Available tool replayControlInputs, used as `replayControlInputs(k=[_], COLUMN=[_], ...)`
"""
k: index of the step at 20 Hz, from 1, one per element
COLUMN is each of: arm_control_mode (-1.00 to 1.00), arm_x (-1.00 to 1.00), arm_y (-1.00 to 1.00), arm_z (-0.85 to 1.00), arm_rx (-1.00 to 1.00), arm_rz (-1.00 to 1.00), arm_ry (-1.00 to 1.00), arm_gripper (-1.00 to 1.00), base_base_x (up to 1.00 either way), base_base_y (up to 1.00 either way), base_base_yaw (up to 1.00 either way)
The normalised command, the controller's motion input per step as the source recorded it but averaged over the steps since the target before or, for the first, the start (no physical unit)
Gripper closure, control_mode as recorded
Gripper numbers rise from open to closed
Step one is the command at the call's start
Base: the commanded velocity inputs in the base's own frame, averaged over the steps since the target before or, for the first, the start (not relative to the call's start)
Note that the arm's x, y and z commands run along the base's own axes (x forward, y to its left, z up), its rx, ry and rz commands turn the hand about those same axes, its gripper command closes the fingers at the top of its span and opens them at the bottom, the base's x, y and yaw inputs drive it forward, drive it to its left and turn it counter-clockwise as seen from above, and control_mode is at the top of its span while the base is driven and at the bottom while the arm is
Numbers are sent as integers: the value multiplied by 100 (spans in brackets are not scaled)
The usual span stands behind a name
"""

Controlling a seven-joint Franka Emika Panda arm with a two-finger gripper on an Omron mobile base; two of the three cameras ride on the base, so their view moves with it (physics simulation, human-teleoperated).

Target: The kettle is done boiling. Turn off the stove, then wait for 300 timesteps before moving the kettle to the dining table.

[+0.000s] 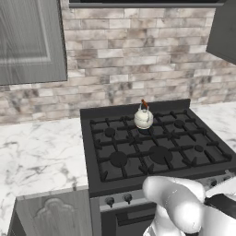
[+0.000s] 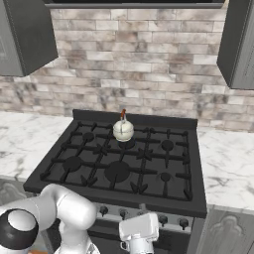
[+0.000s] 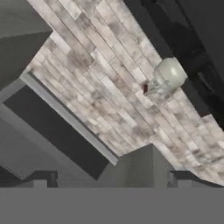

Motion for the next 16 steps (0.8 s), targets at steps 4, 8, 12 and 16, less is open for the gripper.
replayControlInputs(k=[4, 8, 12, 16], arm_control_mode=[-100, -100, -100, -100], arm_x=[0, 0, 1, -1], arm_y=[21, 15, 14, 6], arm_z=[74, 63, 63, 45], arm_rx=[-34, -31, -30, -28], arm_rz=[-1, -3, -3, -3], arm_ry=[-10, -4, -4, -3], arm_gripper=[-100, -100, -100, -100], base_base_x=[0, 0, 0, 0], base_base_y=[0, 0, 0, 0], base_base_yaw=[0, 0, 0, 0])
